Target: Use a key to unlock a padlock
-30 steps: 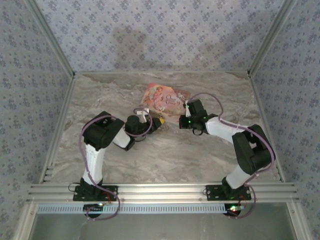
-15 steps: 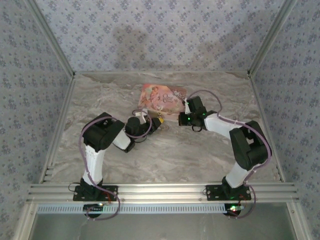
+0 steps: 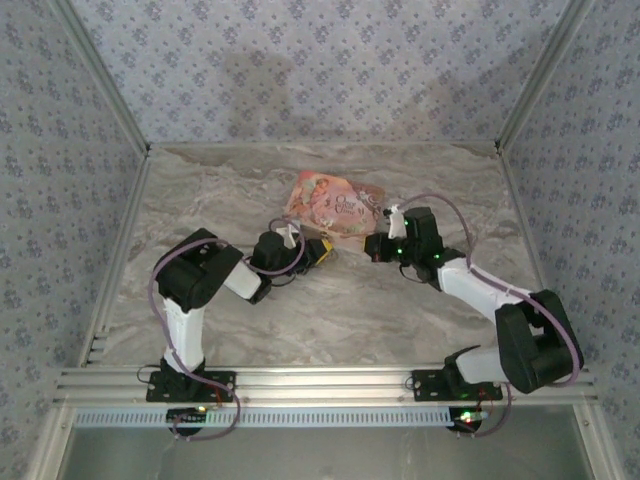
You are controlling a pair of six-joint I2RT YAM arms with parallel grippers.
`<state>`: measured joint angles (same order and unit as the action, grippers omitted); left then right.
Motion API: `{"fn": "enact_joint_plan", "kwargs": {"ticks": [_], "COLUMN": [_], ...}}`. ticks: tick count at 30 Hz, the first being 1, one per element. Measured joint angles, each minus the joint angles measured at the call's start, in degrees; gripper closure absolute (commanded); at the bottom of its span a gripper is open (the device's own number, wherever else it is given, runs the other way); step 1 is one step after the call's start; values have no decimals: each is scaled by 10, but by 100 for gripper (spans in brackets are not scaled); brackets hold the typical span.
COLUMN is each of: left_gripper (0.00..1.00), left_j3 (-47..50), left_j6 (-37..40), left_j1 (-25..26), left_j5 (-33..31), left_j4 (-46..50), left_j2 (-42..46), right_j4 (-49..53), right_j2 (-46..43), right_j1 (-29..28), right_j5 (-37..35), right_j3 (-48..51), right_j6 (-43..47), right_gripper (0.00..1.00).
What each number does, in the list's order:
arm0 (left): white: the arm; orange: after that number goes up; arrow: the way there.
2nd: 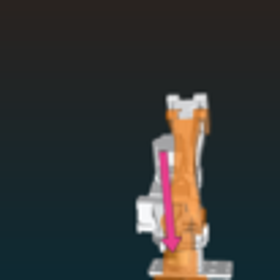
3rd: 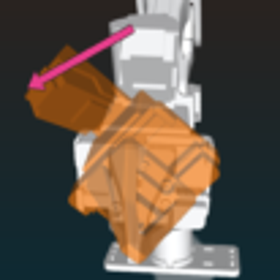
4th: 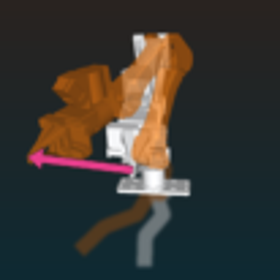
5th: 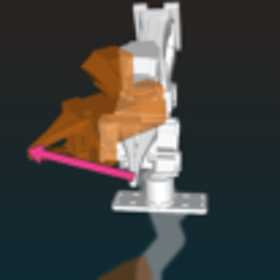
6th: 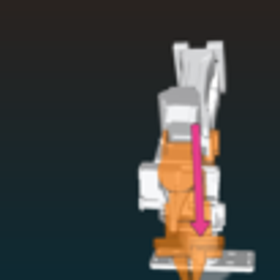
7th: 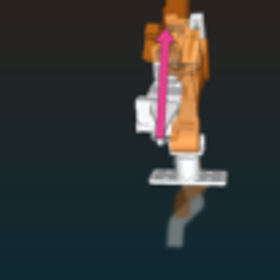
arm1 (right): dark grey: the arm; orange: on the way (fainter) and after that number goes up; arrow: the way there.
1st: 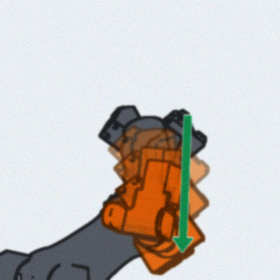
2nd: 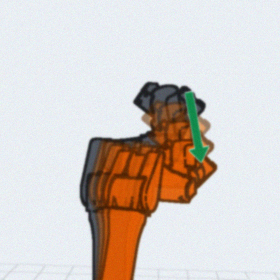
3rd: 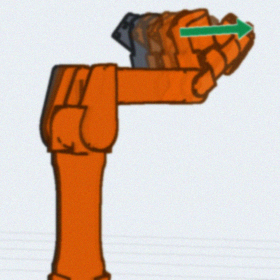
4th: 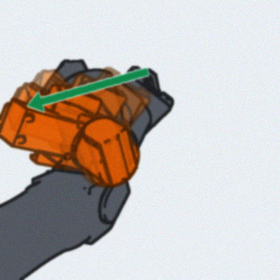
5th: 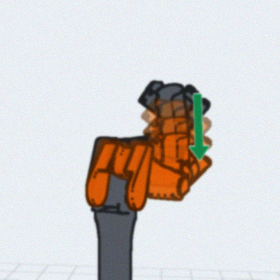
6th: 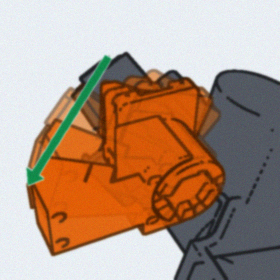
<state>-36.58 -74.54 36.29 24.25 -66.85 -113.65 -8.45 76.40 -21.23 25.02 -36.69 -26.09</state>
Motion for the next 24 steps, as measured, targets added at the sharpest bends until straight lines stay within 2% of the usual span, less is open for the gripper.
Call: {"fn": "enact_joint_plan", "kwargs": {"ticks": [7,15,19,24], "left_gripper": [89,89,89,89], "left_j3": [-6,-17,-25,-31], "left_j6": [-8,-22,-28,-34], "left_j1": [2,3,6,6], "left_j5": [7,11,13,17], "left_j4": [27,28,28,28], "left_j2": [11,12,12,12], "right_j4": [-117,-293,-369,-464], "right_j2": [-35,-31,-4,75], "right_j1": [-15,-66,-88,-101], "right_j5": [18,-36,-72,-103], "right_j3": [94,184,193,202], "right_j6": [-117,-262,-311,-368], "right_gripper": [100,100,100,100]}}
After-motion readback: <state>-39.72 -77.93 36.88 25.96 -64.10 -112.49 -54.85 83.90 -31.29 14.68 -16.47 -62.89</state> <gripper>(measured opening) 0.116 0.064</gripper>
